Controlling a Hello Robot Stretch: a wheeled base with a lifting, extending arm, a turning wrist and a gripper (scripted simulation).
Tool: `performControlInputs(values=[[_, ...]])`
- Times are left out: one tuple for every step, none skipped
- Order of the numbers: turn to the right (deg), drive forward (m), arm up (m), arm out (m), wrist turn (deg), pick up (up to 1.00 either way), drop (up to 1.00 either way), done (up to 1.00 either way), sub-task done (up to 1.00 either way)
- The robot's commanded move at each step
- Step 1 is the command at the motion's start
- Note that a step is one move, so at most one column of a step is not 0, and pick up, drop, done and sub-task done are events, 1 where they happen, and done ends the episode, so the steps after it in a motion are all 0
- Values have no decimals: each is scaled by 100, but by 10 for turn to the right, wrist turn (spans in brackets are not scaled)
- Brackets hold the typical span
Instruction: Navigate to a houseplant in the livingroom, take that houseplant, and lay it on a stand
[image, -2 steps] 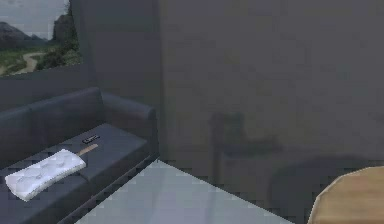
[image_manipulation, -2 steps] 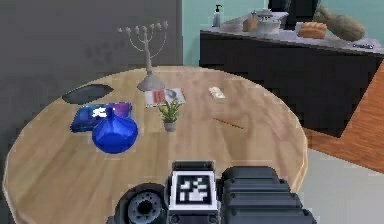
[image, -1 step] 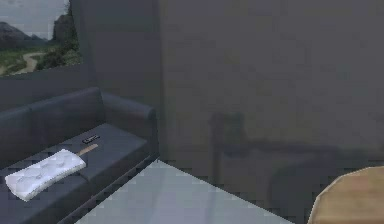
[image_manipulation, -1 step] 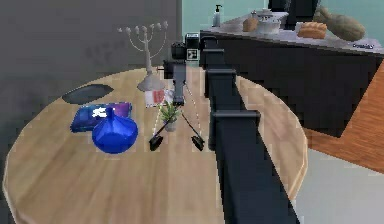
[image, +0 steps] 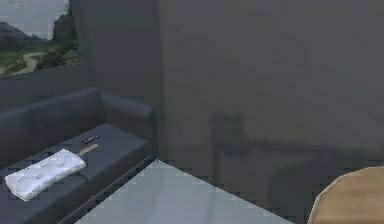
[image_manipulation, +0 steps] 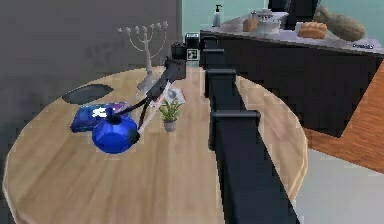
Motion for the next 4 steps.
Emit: performControlInputs(values=[[0,0,0,0,450,0,0,0,0],[0,0,0,0,450,0,0,0,0],[0,0,0,0,150,0,0,0,0],[0,0,-26,0,0,0,0,0,0]])
